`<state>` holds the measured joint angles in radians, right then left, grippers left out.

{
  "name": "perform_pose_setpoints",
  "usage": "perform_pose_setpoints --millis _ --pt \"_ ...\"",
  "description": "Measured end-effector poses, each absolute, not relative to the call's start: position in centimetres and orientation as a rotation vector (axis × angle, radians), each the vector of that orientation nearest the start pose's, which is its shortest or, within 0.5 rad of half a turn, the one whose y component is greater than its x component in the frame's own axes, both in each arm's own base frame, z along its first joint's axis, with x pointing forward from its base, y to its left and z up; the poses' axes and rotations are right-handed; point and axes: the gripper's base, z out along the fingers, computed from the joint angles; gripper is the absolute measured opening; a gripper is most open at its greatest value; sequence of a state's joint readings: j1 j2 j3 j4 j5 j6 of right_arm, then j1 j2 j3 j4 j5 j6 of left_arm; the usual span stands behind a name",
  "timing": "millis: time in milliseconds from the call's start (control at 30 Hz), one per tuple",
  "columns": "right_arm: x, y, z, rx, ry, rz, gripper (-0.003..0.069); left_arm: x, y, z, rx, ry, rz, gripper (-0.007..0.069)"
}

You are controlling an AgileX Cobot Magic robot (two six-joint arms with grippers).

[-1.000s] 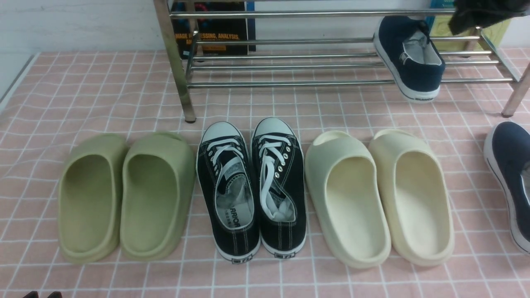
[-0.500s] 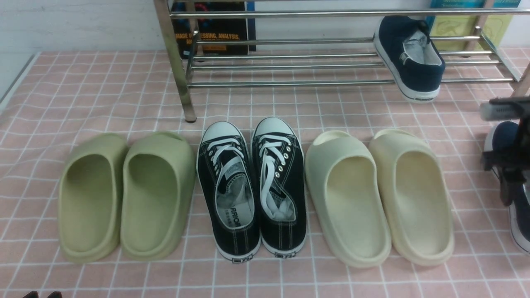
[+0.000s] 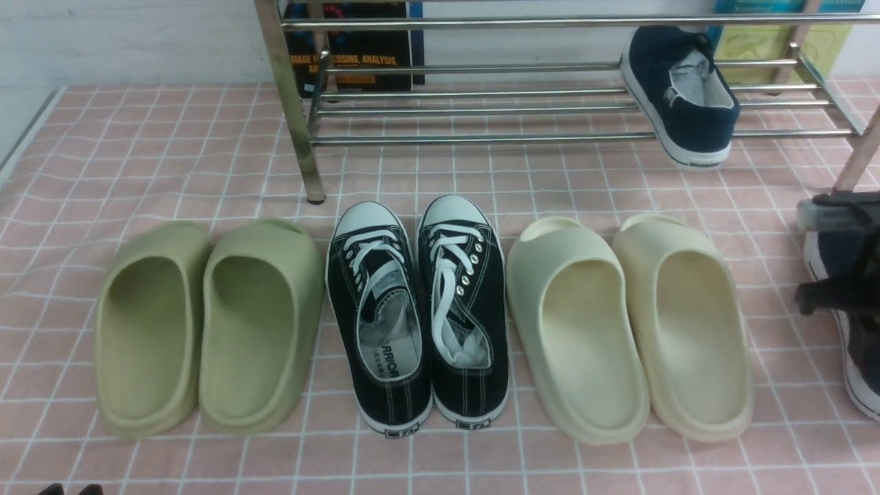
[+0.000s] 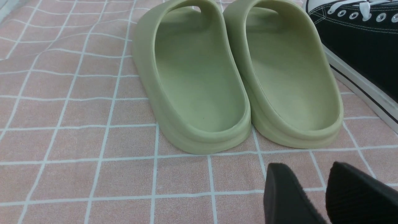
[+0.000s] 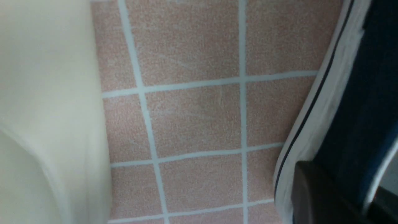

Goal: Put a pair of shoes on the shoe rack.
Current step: Use the right arm to grab the shoe closest to it, then use the right arm to put a shoe into the shoe rack

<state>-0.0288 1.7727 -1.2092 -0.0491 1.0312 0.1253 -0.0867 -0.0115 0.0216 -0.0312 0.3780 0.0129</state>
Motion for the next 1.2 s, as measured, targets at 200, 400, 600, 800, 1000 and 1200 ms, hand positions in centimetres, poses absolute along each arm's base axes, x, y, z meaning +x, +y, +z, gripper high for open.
perform_pose_setpoints --millis 200,400,600,800,1000,1200 --pt "32.2 -0.4 25.2 0.046 2.957 -0.034 0.0008 5.2 -0.6 17.3 0.074 1.871 -0.082 0.0239" --pt "34.0 0.1 28.2 -0.146 2.801 -0.042 0.0008 5.2 -0.6 17.3 0.074 1.871 -0.082 0.0239" --pt "37.7 0.2 29.7 -0.173 2.671 -0.056 0.0008 5.2 -0.6 17.3 0.074 1.871 -0.082 0.0239" --pt "43.3 -0.1 28.9 -0.189 2.659 -0.1 0.0008 5.2 -0.6 17.3 0.074 1.871 -0.082 0.0239" --pt "47.9 -0.2 28.1 -0.195 2.577 -0.139 0.0008 5.2 -0.6 17.3 0.074 1.871 -0.082 0.0239" --pt "50.7 -0.2 25.9 -0.198 2.561 -0.142 0.0008 5.2 -0.6 17.3 0.074 1.871 -0.082 0.0239"
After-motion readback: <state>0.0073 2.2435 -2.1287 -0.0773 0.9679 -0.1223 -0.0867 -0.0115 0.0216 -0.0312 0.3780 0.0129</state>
